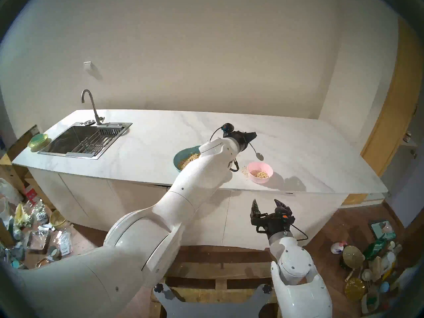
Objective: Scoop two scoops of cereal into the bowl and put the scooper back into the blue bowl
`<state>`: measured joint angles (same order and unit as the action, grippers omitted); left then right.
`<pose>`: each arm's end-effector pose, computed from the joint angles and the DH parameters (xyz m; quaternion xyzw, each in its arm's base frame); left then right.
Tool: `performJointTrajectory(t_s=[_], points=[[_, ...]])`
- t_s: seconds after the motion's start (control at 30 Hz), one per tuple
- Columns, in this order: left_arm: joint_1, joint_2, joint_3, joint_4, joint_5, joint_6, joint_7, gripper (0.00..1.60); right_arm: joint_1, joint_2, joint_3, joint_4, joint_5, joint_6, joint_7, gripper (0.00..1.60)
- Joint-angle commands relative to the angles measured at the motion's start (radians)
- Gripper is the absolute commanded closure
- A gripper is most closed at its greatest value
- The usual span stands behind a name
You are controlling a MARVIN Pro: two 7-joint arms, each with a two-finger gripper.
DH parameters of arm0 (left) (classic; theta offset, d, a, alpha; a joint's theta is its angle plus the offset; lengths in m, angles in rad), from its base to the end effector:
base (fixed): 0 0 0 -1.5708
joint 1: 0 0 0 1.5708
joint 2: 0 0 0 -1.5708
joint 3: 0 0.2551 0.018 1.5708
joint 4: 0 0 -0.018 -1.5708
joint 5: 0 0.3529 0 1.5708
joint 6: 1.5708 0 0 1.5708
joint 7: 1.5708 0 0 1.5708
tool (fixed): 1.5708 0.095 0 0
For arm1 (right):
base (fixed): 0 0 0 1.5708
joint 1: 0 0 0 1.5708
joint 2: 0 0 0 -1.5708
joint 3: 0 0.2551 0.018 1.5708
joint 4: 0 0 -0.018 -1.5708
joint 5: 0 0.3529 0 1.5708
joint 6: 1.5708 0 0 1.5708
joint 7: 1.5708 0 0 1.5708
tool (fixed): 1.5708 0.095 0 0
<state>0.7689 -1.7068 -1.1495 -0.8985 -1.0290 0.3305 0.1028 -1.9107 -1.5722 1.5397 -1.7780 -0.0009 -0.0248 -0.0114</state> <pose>0.5942 -0.2325 -0.1581 0.7654 0.0853 0.4894 0.4091 0.3736 0.0135 -0.3212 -0.7442 -0.0034 -0.6679 0.0095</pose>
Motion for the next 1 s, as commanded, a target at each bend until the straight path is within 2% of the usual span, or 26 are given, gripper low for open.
performJointTrajectory(t_s=[0.0,0.2,0.27,0.5,0.73,0.97], points=[[0.002,0.036,-0.069,-0.114,-0.051,0.001,0.043,1.6,0.006,-0.003,-0.001,-0.024,0.002,-0.005,0.0,0.0],[0.07,0.146,-0.134,-0.257,-0.099,0.023,0.085,1.6,0.006,-0.003,-0.001,-0.025,0.002,-0.004,0.0,0.0],[0.12,0.183,-0.162,-0.348,-0.103,0.044,0.112,1.6,0.005,-0.003,-0.001,-0.026,0.002,-0.004,0.0,0.0],[0.262,0.289,-0.268,-0.553,-0.138,0.094,0.182,1.6,0.005,-0.003,-0.001,-0.027,0.003,-0.003,-0.001,0.0],[0.328,0.343,-0.309,-0.61,-0.154,0.124,0.216,1.6,0.004,-0.003,-0.001,-0.027,0.003,-0.002,-0.001,0.0],[0.348,0.379,-0.328,-0.598,-0.152,0.115,0.198,1.6,0.005,-0.003,-0.001,-0.026,0.002,-0.004,0.0,0.0]])
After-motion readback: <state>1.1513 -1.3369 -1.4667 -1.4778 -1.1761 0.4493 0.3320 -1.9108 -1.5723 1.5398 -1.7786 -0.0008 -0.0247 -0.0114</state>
